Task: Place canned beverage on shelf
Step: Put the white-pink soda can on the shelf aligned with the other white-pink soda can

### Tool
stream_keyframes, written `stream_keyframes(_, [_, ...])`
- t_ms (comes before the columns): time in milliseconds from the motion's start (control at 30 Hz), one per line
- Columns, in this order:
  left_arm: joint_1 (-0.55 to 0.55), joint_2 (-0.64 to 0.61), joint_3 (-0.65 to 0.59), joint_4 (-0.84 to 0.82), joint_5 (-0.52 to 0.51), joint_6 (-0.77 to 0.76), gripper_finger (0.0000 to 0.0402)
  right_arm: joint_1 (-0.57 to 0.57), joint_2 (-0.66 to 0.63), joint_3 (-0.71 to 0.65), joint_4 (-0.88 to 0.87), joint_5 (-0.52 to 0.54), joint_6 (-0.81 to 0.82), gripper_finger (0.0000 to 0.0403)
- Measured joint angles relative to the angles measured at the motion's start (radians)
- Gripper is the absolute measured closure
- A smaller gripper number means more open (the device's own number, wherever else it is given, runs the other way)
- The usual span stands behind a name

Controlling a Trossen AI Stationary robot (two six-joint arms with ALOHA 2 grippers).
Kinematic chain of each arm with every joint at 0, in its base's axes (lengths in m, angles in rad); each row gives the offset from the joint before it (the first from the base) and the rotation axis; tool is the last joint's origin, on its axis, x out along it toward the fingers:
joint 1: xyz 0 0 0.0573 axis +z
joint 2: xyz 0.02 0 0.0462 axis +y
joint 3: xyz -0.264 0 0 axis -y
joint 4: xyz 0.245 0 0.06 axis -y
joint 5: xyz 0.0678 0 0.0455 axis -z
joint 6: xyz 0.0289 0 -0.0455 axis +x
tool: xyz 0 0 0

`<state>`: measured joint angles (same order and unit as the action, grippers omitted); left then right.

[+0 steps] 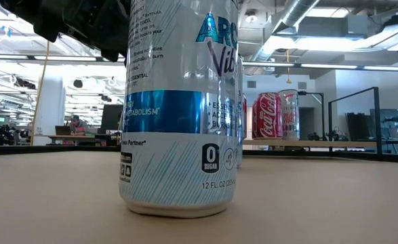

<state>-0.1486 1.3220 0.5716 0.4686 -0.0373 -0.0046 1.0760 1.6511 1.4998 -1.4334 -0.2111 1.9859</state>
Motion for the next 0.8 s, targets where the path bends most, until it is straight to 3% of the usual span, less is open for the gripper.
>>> stream_keyframes(500, [0.0,0.0,0.0,0.0,0.005,-0.009,0.0036,0.0,0.021,0.001,0.021,-0.003,-0.023,0.0092])
stream_keyframes(800, [0.0,0.0,0.0,0.0,0.005,-0.008,0.0036,-0.003,0.021,0.002,-0.001,0.002,-0.053,0.0131])
